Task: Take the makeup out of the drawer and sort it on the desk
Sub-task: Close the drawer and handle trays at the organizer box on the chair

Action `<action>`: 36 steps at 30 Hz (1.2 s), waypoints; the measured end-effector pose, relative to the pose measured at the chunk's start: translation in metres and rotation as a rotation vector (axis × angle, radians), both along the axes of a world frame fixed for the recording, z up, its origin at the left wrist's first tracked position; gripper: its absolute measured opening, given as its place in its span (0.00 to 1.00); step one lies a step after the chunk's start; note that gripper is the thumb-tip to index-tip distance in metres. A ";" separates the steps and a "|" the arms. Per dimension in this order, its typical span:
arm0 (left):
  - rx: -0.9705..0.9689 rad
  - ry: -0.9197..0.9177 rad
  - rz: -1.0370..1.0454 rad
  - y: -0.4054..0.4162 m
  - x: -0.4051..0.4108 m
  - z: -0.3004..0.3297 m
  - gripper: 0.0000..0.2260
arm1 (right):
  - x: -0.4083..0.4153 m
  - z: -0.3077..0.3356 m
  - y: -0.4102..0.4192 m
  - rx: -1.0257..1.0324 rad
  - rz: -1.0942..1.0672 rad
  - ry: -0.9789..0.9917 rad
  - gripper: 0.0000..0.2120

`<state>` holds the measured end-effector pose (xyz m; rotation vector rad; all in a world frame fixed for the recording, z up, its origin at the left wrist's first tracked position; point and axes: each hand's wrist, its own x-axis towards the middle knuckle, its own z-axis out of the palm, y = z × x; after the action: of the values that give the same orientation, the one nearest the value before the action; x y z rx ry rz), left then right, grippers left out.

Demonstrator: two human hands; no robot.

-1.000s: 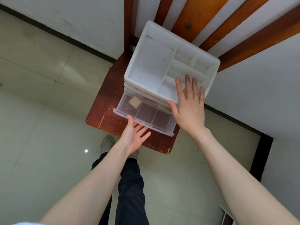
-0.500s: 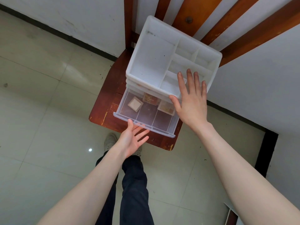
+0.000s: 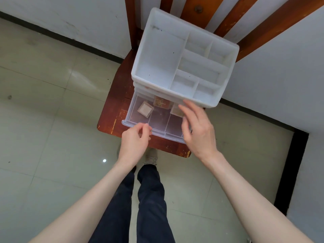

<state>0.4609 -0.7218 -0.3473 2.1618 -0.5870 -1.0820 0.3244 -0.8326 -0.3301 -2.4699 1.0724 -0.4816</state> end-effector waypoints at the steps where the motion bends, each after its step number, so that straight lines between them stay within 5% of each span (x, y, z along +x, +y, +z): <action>1: -0.059 -0.132 -0.145 -0.004 0.003 -0.001 0.11 | -0.002 -0.005 0.010 0.066 0.023 0.017 0.16; 5: -0.015 -0.430 -0.783 -0.035 0.006 -0.037 0.18 | 0.004 -0.032 0.020 0.405 0.010 0.341 0.20; 8: 0.154 -0.474 -1.010 -0.055 0.007 -0.059 0.24 | 0.014 -0.050 0.004 0.562 -0.088 0.507 0.26; 18: 0.284 -0.345 -1.041 -0.040 0.018 -0.064 0.24 | 0.024 -0.058 0.011 0.681 -0.024 0.706 0.27; 24: 0.056 -0.511 -0.910 -0.040 0.031 -0.059 0.22 | 0.021 -0.060 0.009 0.560 -0.117 0.601 0.23; 36: 0.247 -0.668 -0.964 -0.049 0.033 -0.051 0.25 | 0.028 -0.072 0.005 0.428 -0.166 0.683 0.34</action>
<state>0.4942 -0.7706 -0.3985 2.4806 -2.0342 -0.8432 0.3526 -0.8272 -0.4025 -2.1895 1.4491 0.5490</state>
